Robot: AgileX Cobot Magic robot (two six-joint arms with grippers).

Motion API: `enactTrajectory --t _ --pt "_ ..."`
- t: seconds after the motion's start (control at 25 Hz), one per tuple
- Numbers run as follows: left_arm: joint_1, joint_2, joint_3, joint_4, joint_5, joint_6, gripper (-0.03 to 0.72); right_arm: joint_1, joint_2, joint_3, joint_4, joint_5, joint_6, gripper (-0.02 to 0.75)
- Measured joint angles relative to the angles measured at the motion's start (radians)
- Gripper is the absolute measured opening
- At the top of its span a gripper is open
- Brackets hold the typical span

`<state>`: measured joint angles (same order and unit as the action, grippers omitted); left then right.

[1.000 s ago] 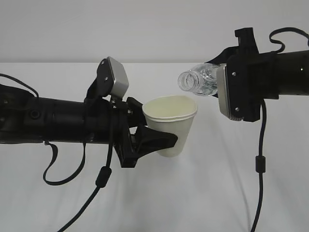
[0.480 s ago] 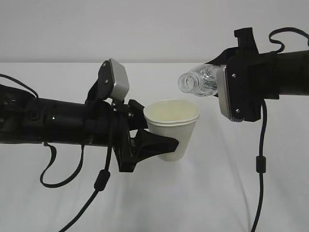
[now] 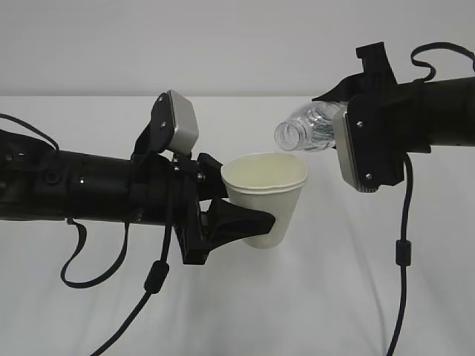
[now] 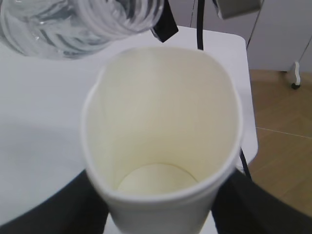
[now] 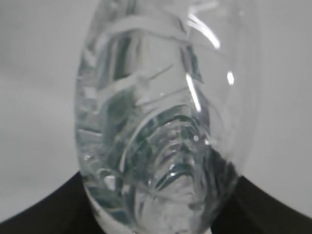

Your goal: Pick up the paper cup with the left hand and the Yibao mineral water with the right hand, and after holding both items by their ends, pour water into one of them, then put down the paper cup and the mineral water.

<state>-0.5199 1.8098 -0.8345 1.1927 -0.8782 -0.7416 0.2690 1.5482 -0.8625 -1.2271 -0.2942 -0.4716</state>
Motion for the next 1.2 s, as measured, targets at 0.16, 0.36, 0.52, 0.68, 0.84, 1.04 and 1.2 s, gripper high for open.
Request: enactTrajectory --t 0.16,0.36,0.52,0.68,0.84,1.04,1.2 --pt "0.000 0.000 0.000 0.000 -0.001 0.000 0.426 0.000 0.000 -0.001 0.000 0.000 -0.025 0.426" --pt "0.000 0.000 0.000 0.000 -0.001 0.000 0.426 0.000 0.000 -0.002 0.000 0.000 -0.049 0.426" --pt "0.000 0.000 0.000 0.000 -0.001 0.000 0.426 0.000 0.000 -0.018 0.000 0.000 -0.069 0.426" --pt "0.000 0.000 0.000 0.002 -0.001 0.000 0.426 0.000 0.000 -0.030 0.000 0.000 -0.073 0.426" --pt "0.000 0.000 -0.002 0.004 -0.001 0.000 0.426 0.000 0.000 -0.034 0.000 -0.002 -0.084 0.426" --pt "0.000 0.000 -0.002 0.004 -0.001 0.000 0.426 0.000 0.000 -0.034 0.000 -0.002 -0.105 0.426" --pt "0.000 0.000 -0.002 0.004 -0.001 0.000 0.426 0.000 0.000 -0.034 0.000 -0.002 -0.118 0.426"
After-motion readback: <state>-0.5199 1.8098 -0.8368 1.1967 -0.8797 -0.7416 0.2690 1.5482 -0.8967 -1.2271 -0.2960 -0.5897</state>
